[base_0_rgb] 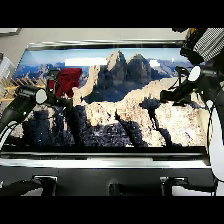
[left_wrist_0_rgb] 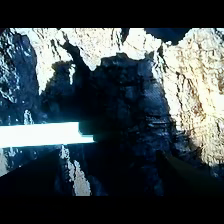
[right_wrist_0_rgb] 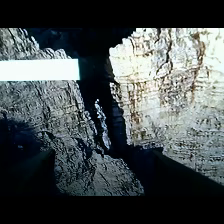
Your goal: Fold the clothes and pants, and hang the long-sleeved shirts on hangers.
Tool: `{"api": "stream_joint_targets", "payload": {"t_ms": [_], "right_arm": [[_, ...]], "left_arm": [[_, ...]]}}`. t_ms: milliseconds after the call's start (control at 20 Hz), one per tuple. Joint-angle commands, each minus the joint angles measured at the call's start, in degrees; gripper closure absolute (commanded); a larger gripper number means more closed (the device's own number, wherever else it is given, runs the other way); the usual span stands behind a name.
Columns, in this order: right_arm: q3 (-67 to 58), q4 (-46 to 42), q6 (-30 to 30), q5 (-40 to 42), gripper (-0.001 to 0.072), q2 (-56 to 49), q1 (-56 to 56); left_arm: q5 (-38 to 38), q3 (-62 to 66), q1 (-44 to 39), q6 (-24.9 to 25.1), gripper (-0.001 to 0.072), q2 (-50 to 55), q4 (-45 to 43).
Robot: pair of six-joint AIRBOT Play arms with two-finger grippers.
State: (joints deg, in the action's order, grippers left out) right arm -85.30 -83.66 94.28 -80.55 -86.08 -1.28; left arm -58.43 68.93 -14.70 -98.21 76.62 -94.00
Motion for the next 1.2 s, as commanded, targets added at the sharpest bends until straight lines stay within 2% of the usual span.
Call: {"api": "stream_joint_targets", "payload": {"t_ms": [0, 700, 900, 1150], "right_arm": [[0.02, 0.02, 0.00, -0.02, 0.0010, -0.04, 0.04], [0.02, 0.61, 0.04, 0.20, 0.0011, -0.04, 0.04], [0.04, 0.70, -0.02, 1.62, 0.0010, -0.04, 0.04], [0.04, 0.46, -0.02, 11.50, 0.0011, -0.04, 0.04]], "left_arm": [[0.02, -0.02, -0.02, 0.02, 0.0006, 0.02, 0.00], [0.09, -0.02, -0.04, 0.00, 0.0006, 0.04, 0.00], [9.81, -0.04, -0.20, -0.04, 0.0006, 1.86, 0.24], [12.59, -0.04, -1.55, 0.00, 0.0006, 7.26, 4.31]]}}
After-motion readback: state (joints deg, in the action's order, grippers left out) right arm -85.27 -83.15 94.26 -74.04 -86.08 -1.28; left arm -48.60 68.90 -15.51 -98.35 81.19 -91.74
